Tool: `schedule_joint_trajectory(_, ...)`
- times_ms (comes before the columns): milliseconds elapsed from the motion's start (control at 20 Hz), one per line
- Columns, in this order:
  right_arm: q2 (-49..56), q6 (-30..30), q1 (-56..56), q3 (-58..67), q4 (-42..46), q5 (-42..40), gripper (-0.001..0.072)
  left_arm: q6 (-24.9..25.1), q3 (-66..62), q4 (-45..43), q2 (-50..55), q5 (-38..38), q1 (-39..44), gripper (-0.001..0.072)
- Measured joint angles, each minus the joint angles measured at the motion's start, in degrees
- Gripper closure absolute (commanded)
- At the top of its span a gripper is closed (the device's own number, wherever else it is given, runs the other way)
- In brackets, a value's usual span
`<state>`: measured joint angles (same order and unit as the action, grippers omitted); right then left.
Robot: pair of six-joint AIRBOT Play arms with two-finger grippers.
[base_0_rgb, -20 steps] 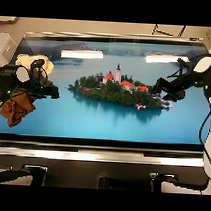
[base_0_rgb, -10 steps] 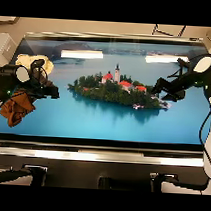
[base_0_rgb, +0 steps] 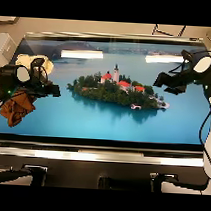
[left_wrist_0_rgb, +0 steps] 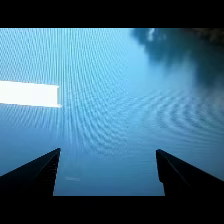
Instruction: Fold the clothes and pants, and hang the long-sleeved shirts on hangers.
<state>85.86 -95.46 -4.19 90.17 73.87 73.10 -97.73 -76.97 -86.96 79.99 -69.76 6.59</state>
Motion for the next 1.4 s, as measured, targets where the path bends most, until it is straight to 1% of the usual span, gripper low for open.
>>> schedule_joint_trajectory(100,0.00,1.46,0.00,-0.04,1.90,-0.61,0.0079,1.14,-2.58,-5.97,0.00,-2.38,-2.89,0.0000)
schedule_joint_trajectory(150,0.04,2.12,0.00,-0.04,2.71,-0.50,0.0079,0.66,-4.20,-9.18,0.00,-4.00,-5.92,0.0000)
schedule_joint_trajectory(250,0.11,3.17,0.04,-0.07,3.69,0.24,0.0078,-1.36,-6.16,-10.56,0.02,-6.36,-14.08,-0.0001)
schedule_joint_trajectory(300,0.17,3.63,0.09,-0.09,3.74,0.61,0.0078,-2.34,-6.29,-9.66,0.20,-7.13,-18.99,-0.0002)
schedule_joint_trajectory(400,0.26,4.66,0.09,-0.11,3.69,1.77,0.0078,-3.72,-4.72,-5.11,0.87,-7.43,-27.63,-0.0003)
schedule_joint_trajectory(550,0.28,5.55,0.09,-0.13,3.30,3.23,0.0079,-4.59,0.15,0.72,2.10,-3.76,-35.82,-0.0003)
schedule_joint_trajectory(700,0.28,5.97,0.09,-0.13,2.86,4.74,0.0079,-4.17,4.44,4.09,3.85,1.70,-38.97,-0.0002)
schedule_joint_trajectory(850,0.28,6.12,0.09,-0.13,1.29,6.88,0.0079,-2.40,6.34,5.27,6.10,4.70,-40.06,0.0005)
schedule_joint_trajectory(900,0.28,6.10,0.09,-0.13,0.59,7.69,0.0079,-1.64,6.69,5.75,6.78,5.33,-40.19,0.0180)
schedule_joint_trajectory(950,0.28,6.08,0.09,-0.13,-0.13,8.74,0.0079,-1.20,6.95,6.01,7.30,5.81,-40.30,0.0449)
schedule_joint_trajectory(1000,0.28,5.86,0.09,-0.13,-0.94,9.66,0.0079,-0.87,7.15,6.16,7.65,5.99,-40.26,0.0555)
schedule_joint_trajectory(1050,0.28,5.40,0.09,-0.13,-1.79,10.45,0.0079,-0.35,7.23,6.67,7.87,5.95,-40.11,0.0682)
schedule_joint_trajectory(1150,0.26,4.96,0.09,-0.13,-3.69,12.11,0.0080,1.46,7.41,9.03,7.67,5.46,-39.60,0.0690)
schedule_joint_trajectory(1250,-0.11,4.70,0.09,-0.13,-5.14,13.33,0.0080,3.82,7.48,12.57,5.09,5.49,-38.56,0.0690)
schedule_joint_trajectory(1400,-1.81,5.05,0.09,-0.13,-6.05,14.29,0.0080,6.80,7.52,18.01,-4.46,8.44,-34.38,0.0690)
